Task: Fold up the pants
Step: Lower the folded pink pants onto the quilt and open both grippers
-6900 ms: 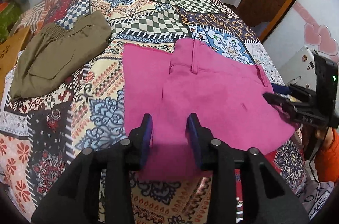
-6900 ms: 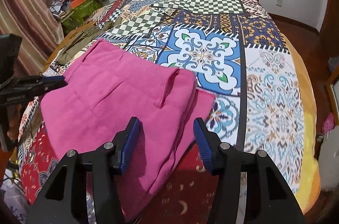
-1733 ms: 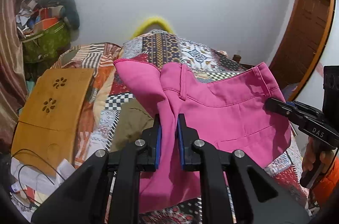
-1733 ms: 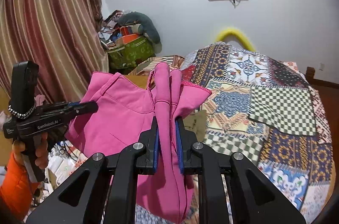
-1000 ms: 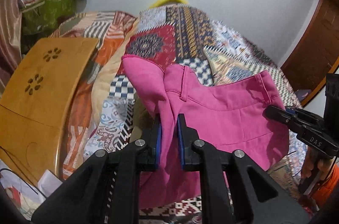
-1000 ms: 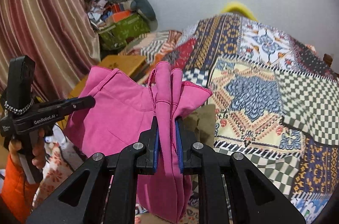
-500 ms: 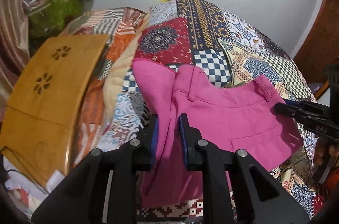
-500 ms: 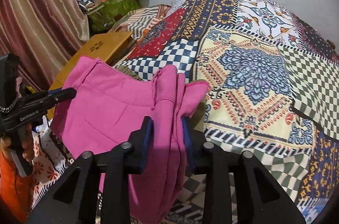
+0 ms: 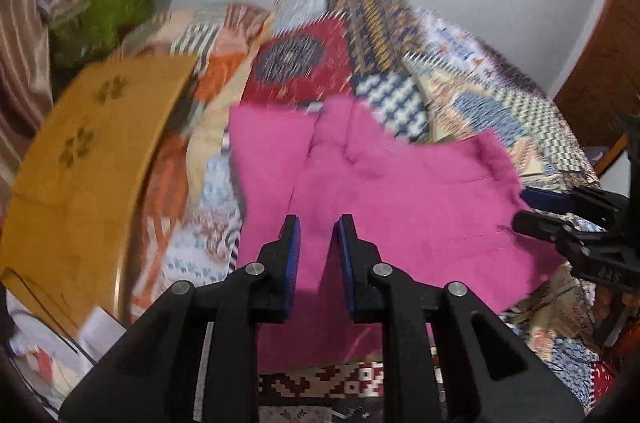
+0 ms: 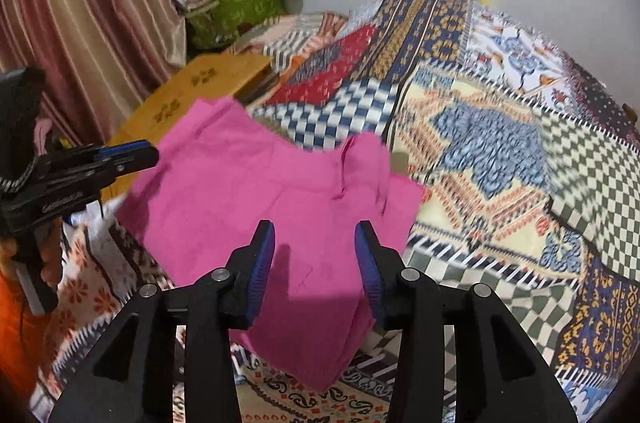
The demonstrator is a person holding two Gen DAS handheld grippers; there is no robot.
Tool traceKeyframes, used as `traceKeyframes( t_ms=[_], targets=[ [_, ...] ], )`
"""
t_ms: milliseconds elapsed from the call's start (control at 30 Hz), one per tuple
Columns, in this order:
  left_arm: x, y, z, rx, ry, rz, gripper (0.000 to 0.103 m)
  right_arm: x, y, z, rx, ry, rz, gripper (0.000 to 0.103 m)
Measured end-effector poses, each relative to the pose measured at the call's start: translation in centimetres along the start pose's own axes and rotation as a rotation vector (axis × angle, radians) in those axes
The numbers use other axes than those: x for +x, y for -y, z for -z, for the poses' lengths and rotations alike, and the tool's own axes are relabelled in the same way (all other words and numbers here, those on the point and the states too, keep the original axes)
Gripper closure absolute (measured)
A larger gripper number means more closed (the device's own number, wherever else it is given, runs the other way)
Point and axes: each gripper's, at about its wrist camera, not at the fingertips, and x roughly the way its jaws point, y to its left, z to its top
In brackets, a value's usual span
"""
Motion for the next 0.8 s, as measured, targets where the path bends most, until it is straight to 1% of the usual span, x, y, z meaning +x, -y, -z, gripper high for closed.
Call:
traceKeyframes(
  t_ms=[67,133,333,400,567,800],
  targets=[
    [0.8,-0.8,0.4,-0.037,-0.016,0.026,0.085,0.9,0.2,0.4,-0.010,-0.029,0.009,0.065],
    [0.8,-0.8,0.5,-0.047,-0.010,0.035,0.085,1.2,0.5,0.6,-0.004,-0.030,0.007,0.065],
    [-0.3,0.7,0.3,-0.001,-0.009,-0.017,0.085,0.1,0.6,0.3,0.011,-0.019,0.004,0.065],
    [-1.1,1.0,0.4,0.005,-0.001,-0.020,0.085,-0.6,0.3,0.2,0.012,-0.005,0.000,0.065],
    [-4.9,2.4,0.3,0.023,0.054,-0.019,0.085,-3.5,-0.8,-0.3,-0.007,0.053,0.008,0.065],
    [-12.7,4.9,0.1,0.057,0.176,-0.005,0.085,-9.4,-3.0,-0.7,-0.028,0.163,0.000,0.065]
  ],
)
